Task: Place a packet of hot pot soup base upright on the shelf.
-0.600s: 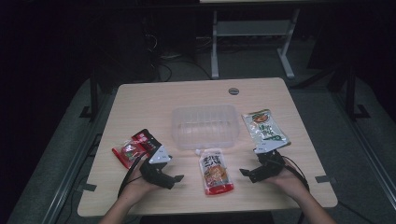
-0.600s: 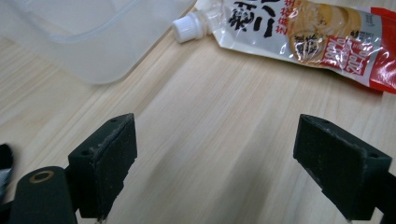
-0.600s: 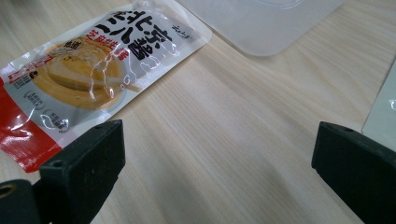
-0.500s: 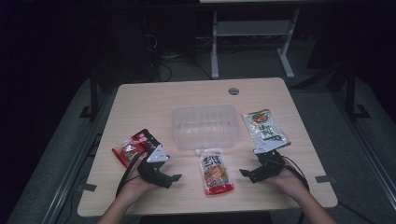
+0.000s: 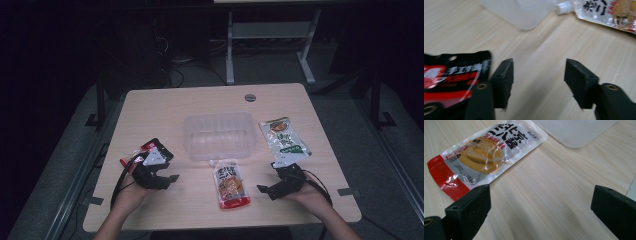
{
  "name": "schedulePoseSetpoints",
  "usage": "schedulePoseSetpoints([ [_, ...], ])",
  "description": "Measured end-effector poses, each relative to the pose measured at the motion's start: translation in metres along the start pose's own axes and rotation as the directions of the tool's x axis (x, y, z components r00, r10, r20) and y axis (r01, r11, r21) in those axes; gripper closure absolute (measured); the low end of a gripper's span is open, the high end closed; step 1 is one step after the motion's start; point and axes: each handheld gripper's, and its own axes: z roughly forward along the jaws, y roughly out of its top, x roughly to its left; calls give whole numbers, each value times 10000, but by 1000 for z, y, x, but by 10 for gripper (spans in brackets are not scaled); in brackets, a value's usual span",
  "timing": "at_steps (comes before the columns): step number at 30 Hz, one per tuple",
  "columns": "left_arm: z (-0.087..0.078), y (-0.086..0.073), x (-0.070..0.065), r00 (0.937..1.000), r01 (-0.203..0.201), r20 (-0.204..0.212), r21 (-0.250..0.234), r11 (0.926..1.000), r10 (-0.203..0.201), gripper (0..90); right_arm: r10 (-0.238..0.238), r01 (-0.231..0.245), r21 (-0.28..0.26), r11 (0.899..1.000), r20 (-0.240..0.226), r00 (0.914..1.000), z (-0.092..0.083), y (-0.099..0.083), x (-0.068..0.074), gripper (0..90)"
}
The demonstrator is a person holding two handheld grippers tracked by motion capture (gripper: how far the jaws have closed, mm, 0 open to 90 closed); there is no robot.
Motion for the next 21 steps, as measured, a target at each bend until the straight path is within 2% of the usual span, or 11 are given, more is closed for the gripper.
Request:
schedulePoseSetpoints([
  [8,-14,7,21,9990,422,-119,-70,9991,-422,715,-88,87,-79,9999,-132,9999,0,3,2,46],
  [13,-21,8,30,9982,475,-353,-102,9988,-479,849,-122,122,-42,9999,-120,9999,2,5,1,55],
  [16,-26,7,42,9953,714,-641,-110,9974,-720,895,-192,192,9,9998,-99,9998,3,5,1,57],
  [21,-29,6,60,9872,1042,-1175,-333,9940,-1075,896,-249,248,-40,9997,-183,9995,4,5,2,59],
])
